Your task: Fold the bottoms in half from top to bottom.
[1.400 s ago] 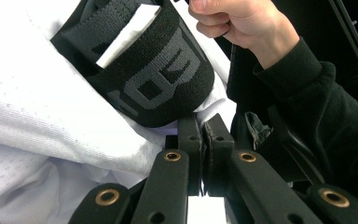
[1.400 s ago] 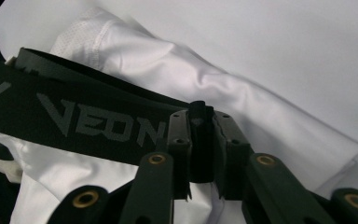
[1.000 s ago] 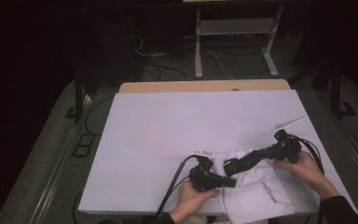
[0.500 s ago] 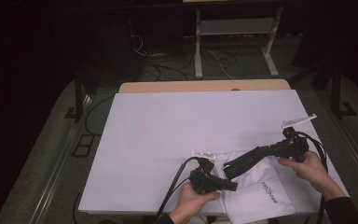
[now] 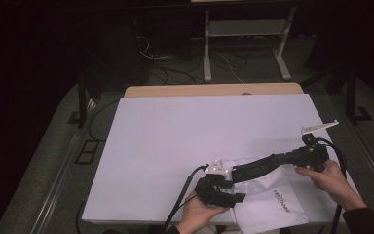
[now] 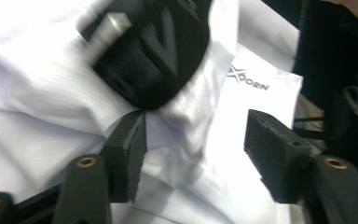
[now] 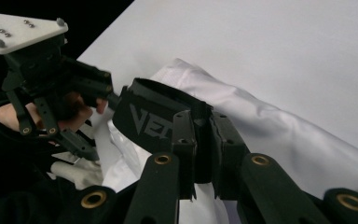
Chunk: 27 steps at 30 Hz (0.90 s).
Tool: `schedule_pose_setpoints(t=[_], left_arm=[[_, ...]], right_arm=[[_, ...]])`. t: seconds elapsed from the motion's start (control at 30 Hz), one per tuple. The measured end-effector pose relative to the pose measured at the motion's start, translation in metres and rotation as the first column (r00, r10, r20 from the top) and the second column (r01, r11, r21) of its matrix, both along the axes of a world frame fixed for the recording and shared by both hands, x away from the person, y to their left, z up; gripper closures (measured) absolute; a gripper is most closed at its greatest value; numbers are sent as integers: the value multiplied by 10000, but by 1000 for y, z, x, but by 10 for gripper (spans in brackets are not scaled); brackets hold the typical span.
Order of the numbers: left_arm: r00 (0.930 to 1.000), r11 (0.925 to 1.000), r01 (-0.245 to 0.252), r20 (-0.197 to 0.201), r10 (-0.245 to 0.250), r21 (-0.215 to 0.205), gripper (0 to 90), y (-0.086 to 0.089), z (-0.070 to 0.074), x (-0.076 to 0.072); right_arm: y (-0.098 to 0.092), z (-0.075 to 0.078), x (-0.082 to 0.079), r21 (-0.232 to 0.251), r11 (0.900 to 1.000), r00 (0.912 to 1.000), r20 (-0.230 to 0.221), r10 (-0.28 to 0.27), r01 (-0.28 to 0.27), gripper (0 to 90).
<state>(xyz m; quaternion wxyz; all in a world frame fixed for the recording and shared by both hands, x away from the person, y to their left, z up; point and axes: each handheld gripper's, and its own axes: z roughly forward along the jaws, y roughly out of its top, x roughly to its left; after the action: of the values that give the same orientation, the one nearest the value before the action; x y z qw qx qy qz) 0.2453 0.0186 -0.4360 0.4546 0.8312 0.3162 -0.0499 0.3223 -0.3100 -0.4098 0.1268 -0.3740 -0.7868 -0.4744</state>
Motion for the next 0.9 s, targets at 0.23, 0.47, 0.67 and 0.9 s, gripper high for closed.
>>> schedule_pose_setpoints(t=[0.23, 0.47, 0.67, 0.9], left_arm=[[9991, 9952, -365, 204, 385, -912, 266, 13, 13, 9], [9974, 9855, -486, 455, 567, -1624, 197, 25, 23, 31], [9967, 9741, -355, 632, 508, -2231, 178, 39, 26, 47], [9938, 9725, -662, 729, 844, -2234, 152, 50, 23, 56]], right_arm=[[0, 1, -4, 74, 9996, 9997, 8, 259, -259, 801], [-5, -3, -10, 153, 9993, 9993, -143, 332, -330, 799], [-9, -6, -14, 190, 9993, 9993, -183, 331, -328, 798], [-9, -5, -18, 139, 9993, 9994, -115, 336, -334, 798]])
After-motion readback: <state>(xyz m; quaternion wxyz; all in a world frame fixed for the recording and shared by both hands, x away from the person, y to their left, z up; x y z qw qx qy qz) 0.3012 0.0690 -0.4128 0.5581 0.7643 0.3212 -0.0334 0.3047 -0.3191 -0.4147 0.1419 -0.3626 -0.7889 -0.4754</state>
